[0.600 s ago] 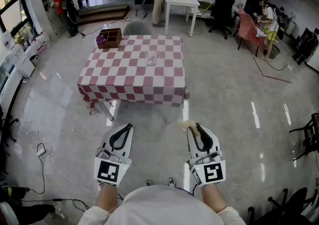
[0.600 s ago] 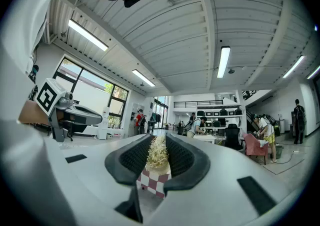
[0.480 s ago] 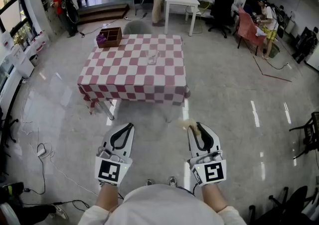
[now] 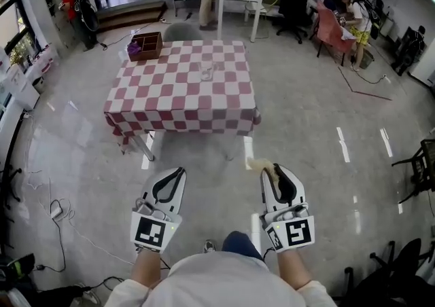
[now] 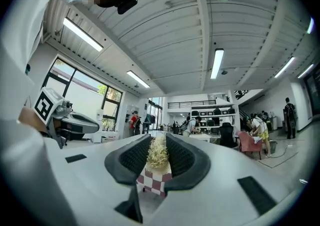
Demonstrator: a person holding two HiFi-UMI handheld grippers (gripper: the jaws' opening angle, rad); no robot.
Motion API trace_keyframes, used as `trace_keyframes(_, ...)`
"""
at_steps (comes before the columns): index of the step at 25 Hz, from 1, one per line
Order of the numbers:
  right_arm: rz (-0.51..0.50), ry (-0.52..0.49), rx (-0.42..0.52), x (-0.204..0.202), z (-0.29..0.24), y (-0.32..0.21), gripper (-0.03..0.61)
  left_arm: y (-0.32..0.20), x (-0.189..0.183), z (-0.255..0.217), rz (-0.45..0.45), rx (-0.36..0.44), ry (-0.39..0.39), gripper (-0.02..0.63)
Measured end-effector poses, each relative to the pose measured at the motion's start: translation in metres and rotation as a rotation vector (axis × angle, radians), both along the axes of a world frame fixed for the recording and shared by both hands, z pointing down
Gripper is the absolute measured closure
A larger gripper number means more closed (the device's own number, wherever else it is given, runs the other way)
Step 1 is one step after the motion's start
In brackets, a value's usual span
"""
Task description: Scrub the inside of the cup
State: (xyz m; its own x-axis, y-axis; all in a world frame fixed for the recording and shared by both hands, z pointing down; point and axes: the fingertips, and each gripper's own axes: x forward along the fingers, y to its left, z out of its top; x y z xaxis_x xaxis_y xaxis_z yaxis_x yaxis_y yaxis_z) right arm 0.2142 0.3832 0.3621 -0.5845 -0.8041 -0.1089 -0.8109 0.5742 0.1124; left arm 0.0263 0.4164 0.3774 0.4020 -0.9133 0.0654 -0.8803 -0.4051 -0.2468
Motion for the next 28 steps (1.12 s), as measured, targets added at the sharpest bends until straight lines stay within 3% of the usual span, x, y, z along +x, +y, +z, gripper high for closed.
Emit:
trace_keyframes(7,0.017,0.016,-0.038,-0.014,0.012,0.007,0.472,0.003,-0.026,0.017,-0.001,-0.037,0.057,0.581)
trace_keyframes(13,0.004,0.013,-0.050,-0.031,0.016,-0.018,0.472,-0.019,-0.048,0.029,-0.021,-0.056,0.069,0.581)
trace_keyframes(28,-0.036,-0.023,-0.069,-0.054,0.019,-0.175,0.472,-0.170,-0.071,0.032,-0.047,-0.094,0.048,0.581)
